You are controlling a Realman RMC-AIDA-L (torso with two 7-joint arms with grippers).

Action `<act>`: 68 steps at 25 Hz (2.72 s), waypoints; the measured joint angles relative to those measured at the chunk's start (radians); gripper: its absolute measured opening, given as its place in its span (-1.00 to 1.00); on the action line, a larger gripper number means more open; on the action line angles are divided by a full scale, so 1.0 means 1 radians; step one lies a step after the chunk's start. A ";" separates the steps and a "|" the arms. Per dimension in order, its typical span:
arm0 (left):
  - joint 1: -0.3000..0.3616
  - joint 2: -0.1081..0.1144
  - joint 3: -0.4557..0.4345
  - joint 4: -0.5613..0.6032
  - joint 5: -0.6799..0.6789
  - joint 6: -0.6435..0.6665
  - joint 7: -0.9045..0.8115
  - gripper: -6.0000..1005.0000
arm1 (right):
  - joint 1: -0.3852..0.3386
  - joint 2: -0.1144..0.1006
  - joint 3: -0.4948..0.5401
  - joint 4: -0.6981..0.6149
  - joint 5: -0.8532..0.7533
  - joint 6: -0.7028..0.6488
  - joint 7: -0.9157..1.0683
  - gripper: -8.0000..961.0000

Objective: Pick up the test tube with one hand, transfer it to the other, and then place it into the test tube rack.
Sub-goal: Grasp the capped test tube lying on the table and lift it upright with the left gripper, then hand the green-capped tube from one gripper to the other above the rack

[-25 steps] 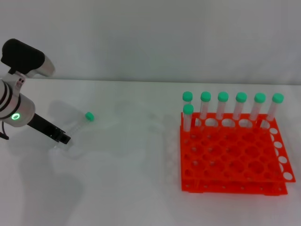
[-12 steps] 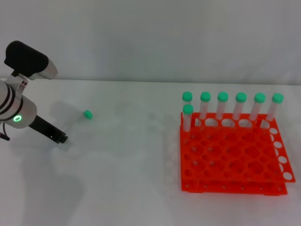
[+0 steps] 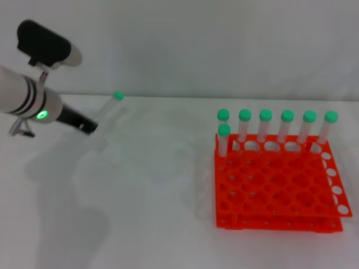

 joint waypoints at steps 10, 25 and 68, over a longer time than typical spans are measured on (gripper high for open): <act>0.069 -0.027 0.000 0.006 -0.669 0.062 0.492 -0.62 | 0.001 -0.007 -0.018 0.000 -0.010 0.008 0.148 0.73; 0.434 -0.088 -0.002 0.174 -1.303 0.828 1.098 -0.62 | -0.037 -0.148 -0.421 -0.226 -0.202 -0.150 0.683 0.70; 0.449 -0.101 -0.003 0.467 -1.172 0.708 1.341 -0.62 | 0.202 -0.047 -0.429 -0.328 -0.574 -0.189 0.791 0.38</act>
